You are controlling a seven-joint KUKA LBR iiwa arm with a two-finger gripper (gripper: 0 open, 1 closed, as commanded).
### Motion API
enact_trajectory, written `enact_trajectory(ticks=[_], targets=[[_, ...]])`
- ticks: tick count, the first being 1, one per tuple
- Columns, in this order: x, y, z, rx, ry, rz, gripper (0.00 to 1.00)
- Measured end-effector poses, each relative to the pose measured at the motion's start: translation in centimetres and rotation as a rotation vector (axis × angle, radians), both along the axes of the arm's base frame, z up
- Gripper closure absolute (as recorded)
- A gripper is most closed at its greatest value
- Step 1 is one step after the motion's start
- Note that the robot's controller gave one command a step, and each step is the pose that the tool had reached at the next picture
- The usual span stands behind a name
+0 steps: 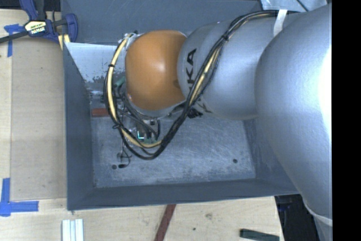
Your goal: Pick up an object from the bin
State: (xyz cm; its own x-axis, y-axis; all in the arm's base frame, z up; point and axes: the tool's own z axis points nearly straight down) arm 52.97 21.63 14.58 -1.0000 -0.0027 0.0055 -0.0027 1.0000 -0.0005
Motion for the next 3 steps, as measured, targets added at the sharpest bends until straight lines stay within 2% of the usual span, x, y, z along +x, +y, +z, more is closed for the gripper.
enact_trajectory(ticks=[1, 2, 3], targets=[[0.2, -0.1, 0.4, 0.002, -0.008, -0.002, 0.00], [3.8, -1.2, -1.2, 0.003, -0.011, 0.050, 0.00], [4.7, -12.5, -4.5, 0.001, -0.007, 0.164, 1.00]])
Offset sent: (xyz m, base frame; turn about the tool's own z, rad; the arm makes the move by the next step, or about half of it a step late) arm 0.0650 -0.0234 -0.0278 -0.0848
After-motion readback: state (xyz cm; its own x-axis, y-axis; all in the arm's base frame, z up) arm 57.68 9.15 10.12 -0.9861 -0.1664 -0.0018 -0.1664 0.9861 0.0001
